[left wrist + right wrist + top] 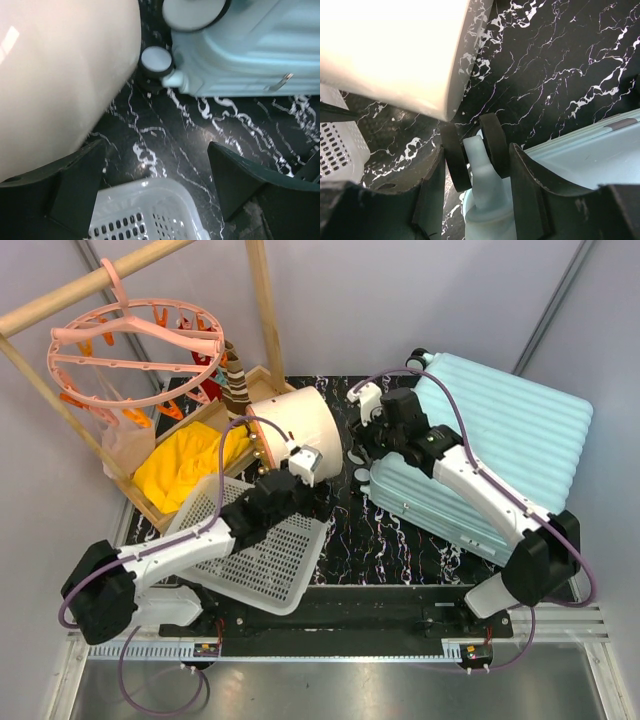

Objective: Open, take out, and arrange the luggage
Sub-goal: Adjust the luggage at the center of the board.

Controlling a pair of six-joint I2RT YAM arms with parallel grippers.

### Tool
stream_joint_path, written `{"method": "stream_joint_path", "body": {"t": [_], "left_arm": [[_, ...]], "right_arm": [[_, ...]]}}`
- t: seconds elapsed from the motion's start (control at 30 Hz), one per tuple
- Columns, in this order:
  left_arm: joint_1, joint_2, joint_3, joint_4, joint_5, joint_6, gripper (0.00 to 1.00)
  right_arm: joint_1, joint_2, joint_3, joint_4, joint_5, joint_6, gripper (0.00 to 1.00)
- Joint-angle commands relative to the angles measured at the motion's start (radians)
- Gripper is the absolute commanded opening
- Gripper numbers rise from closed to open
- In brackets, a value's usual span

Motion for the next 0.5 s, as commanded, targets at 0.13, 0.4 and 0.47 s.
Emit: {"method": "stream_joint_path", "body": {"t": [0.13,0.4,0.47], "left_arm": [[-0.223,0.045,-0.095,0.356,-0.207,-0.061,0.86],[-0.393,0.274,0.012,0.523,-0.305,-0.123,0.86],[-0.412,0.341,0.032,0.549,-0.316,-0.17,0.86]], "right_arm": [[-0.014,-0.183,-0.203,-0.113,0.017,0.272,0.03],[-0.006,-0.237,-0.202,-0.088,0.036,0.295,0.09],[-0.008,-0.255,-0.185,-0.087,0.031,0.312,0.23]]}}
